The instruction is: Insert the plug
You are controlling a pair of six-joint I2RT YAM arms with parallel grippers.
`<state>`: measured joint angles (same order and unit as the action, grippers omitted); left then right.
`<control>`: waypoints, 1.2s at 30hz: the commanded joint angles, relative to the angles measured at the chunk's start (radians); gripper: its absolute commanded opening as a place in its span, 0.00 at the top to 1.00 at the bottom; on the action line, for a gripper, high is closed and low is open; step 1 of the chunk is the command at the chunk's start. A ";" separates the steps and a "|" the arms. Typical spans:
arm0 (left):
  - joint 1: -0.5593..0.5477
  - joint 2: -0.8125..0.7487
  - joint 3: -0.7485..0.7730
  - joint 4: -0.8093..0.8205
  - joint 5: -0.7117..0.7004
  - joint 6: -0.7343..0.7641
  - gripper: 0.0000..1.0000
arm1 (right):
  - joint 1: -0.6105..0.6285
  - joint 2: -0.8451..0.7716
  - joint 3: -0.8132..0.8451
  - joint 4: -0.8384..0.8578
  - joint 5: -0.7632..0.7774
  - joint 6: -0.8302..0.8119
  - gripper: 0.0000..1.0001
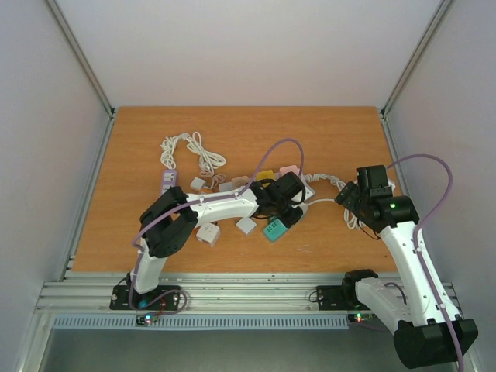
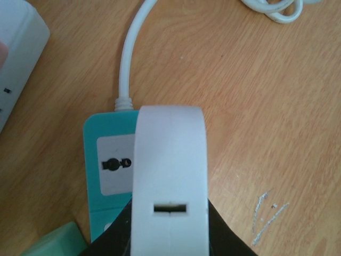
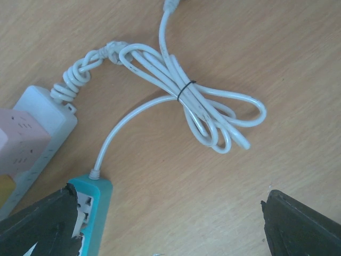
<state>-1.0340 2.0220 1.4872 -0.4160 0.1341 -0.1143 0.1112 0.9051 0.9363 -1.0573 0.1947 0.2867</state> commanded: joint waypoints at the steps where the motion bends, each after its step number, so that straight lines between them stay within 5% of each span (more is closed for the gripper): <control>1: -0.005 0.044 0.043 0.087 -0.025 0.013 1.00 | -0.004 -0.016 0.017 -0.030 0.034 0.013 0.04; 36: -0.009 0.125 0.074 0.103 -0.131 -0.052 1.00 | -0.004 -0.024 0.001 -0.025 0.052 -0.012 0.02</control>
<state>-1.0348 2.1029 1.5440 -0.3534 0.0414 -0.1432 0.1112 0.8890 0.9363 -1.0672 0.2146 0.2859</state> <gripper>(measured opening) 0.170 0.977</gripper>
